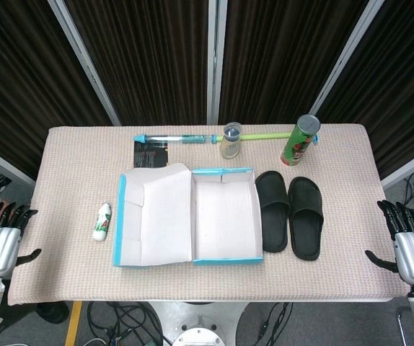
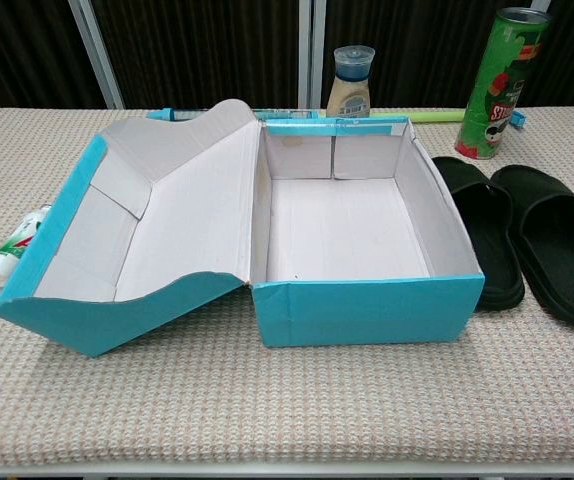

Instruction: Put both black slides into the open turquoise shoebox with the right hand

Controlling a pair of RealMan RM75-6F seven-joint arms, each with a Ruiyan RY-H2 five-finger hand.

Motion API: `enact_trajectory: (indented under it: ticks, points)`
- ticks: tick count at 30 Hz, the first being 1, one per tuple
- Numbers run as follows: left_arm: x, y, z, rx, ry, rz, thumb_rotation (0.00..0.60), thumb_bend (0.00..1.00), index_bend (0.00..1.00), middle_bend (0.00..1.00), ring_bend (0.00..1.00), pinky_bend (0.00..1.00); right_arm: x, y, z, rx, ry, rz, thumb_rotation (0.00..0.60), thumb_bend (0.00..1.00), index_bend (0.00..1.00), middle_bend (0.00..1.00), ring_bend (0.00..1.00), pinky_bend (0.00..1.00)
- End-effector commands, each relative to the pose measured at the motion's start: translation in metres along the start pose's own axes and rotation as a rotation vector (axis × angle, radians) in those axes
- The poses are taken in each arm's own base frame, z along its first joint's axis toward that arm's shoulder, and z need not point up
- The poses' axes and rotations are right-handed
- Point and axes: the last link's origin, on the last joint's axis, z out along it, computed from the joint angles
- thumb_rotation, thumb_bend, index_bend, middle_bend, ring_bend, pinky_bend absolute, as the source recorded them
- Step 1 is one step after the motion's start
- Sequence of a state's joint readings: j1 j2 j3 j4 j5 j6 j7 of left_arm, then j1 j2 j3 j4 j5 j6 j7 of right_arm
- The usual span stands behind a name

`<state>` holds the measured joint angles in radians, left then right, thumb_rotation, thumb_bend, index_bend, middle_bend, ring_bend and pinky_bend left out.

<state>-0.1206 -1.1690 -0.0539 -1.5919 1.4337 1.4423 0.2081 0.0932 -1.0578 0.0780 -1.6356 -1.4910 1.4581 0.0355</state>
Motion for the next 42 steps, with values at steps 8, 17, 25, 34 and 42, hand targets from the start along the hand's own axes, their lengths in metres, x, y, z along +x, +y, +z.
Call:
enact_trajectory:
  ticks: [8, 17, 25, 34, 42]
  points:
    - [0.0, 0.0, -0.002, 0.0, 0.0, -0.001, 0.6, 0.0, 0.21, 0.14, 0.08, 0.05, -0.001, -0.001, 0.0, 0.014, -0.014, -0.006, 0.6, 0.03, 0.0, 0.09, 0.0, 0.1]
    - [0.001, 0.0, -0.001, -0.007, 0.006, -0.009, 0.6, 0.0, 0.21, 0.14, 0.08, 0.05, -0.002, -0.044, 0.041, 0.101, -0.076, -0.115, 0.6, 0.03, 0.0, 0.11, 0.49, 0.54]
    - [-0.001, -0.005, -0.005, -0.003, 0.003, -0.019, 0.6, 0.0, 0.22, 0.14, 0.08, 0.05, -0.021, -0.122, 0.109, 0.201, -0.241, -0.247, 0.6, 0.03, 0.0, 0.08, 0.7, 0.85]
    - [-0.003, -0.008, -0.006, -0.005, 0.005, -0.026, 0.6, 0.0, 0.22, 0.14, 0.08, 0.05, -0.064, -0.185, 0.164, 0.175, -0.38, -0.331, 0.6, 0.03, 0.0, 0.1, 0.73, 0.87]
    - [-0.005, -0.009, -0.006, -0.001, -0.001, -0.033, 0.6, 0.0, 0.22, 0.14, 0.08, 0.05, -0.095, -0.216, 0.193, 0.136, -0.455, -0.419, 0.6, 0.03, 0.0, 0.11, 0.74, 0.88]
